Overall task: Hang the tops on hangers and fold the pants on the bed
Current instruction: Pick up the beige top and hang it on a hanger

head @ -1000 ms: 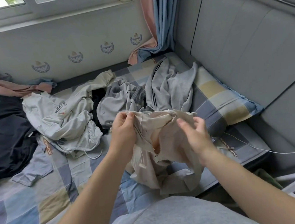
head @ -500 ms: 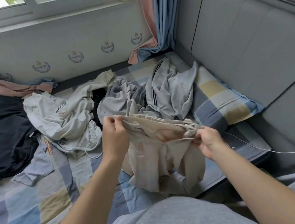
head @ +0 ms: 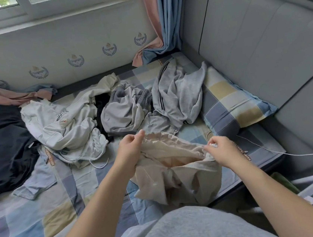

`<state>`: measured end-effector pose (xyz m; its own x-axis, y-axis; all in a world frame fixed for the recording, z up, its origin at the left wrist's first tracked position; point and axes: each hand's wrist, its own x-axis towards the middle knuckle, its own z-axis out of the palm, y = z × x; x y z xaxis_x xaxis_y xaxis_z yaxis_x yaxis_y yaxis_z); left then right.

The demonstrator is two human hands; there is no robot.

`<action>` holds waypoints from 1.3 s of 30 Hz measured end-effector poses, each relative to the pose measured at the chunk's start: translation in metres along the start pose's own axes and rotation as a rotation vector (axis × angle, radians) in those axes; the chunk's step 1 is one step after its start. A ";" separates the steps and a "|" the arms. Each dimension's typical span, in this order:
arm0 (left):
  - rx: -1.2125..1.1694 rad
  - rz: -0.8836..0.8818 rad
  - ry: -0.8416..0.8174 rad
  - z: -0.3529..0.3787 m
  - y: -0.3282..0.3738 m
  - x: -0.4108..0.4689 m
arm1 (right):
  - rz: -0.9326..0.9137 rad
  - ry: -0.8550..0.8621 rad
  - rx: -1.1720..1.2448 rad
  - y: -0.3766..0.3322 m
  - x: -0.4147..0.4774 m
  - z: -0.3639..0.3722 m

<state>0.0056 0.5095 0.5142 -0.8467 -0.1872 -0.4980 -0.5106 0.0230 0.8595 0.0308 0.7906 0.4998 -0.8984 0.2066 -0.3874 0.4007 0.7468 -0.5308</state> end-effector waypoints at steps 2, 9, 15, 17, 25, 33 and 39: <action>0.259 0.116 -0.020 -0.008 0.001 -0.003 | 0.058 0.114 0.342 0.005 0.004 0.000; 0.942 0.192 -0.005 -0.026 -0.038 0.010 | 0.359 -0.168 1.479 0.003 0.006 -0.011; 0.821 -0.019 0.128 -0.037 -0.054 0.021 | 0.291 -0.319 1.147 0.007 -0.003 -0.003; 0.489 -0.103 0.099 -0.039 -0.055 0.021 | 0.275 -0.296 0.910 0.010 -0.005 0.002; -0.110 -0.300 0.010 -0.043 -0.051 0.011 | 0.364 -0.072 0.956 0.022 0.003 0.008; -0.573 -0.404 -0.195 -0.042 -0.046 0.008 | 0.532 -0.267 1.411 0.017 0.000 -0.002; -0.817 -0.585 -0.127 -0.046 -0.056 0.019 | 0.691 -0.233 1.427 0.022 0.002 0.000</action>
<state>0.0252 0.4595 0.4619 -0.5305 0.1532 -0.8338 -0.6319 -0.7271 0.2684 0.0375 0.8075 0.4873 -0.4899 0.0420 -0.8708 0.6518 -0.6457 -0.3979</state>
